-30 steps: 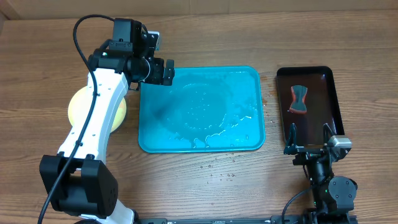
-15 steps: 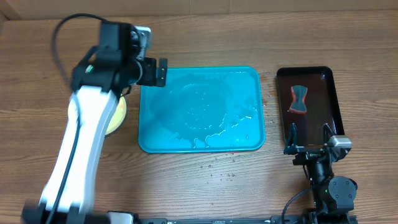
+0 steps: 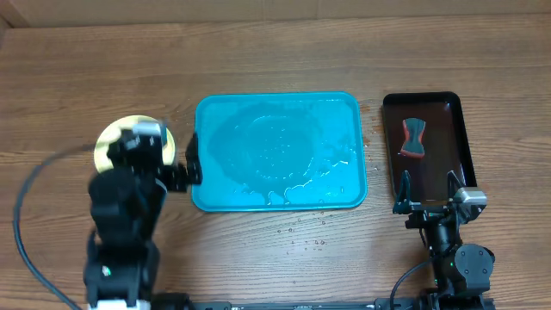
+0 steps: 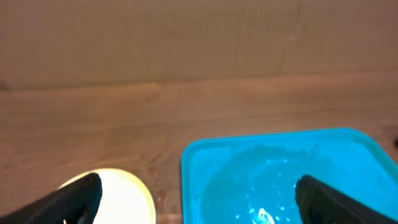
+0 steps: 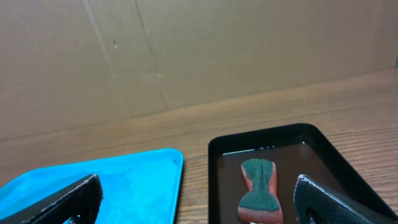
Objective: Clean dirty plates on tray and stack at the side
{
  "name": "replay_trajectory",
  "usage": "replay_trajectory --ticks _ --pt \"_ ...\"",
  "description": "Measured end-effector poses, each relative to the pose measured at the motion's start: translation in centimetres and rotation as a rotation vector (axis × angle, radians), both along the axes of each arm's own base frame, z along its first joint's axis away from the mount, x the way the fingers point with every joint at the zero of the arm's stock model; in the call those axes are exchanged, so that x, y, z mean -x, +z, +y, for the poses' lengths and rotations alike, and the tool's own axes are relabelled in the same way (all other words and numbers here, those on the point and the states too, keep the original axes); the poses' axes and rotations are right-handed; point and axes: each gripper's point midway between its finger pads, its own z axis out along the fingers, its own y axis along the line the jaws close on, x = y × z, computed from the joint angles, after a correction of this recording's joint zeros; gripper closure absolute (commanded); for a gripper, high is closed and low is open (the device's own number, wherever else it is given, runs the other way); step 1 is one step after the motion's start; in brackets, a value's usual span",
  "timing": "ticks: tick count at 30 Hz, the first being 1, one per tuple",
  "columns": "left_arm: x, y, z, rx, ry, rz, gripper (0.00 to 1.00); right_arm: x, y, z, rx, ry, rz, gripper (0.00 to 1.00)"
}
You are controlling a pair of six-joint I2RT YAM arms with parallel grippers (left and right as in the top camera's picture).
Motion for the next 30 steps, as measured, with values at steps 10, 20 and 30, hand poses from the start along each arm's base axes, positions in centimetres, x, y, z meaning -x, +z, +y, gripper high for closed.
replay_trajectory --ticks 10,20,30 --pt "3.5 -3.0 0.0 -0.066 -0.011 -0.288 0.00 0.0 0.0 0.0 0.000 0.000 0.000 0.00" --pt "4.9 -8.1 0.0 -0.111 -0.017 -0.302 0.01 0.0 0.0 0.0 0.000 0.000 0.000 0.00" --pt "5.1 -10.2 0.2 -0.137 -0.015 -0.232 0.00 0.0 0.0 0.0 0.001 0.000 0.000 0.00"
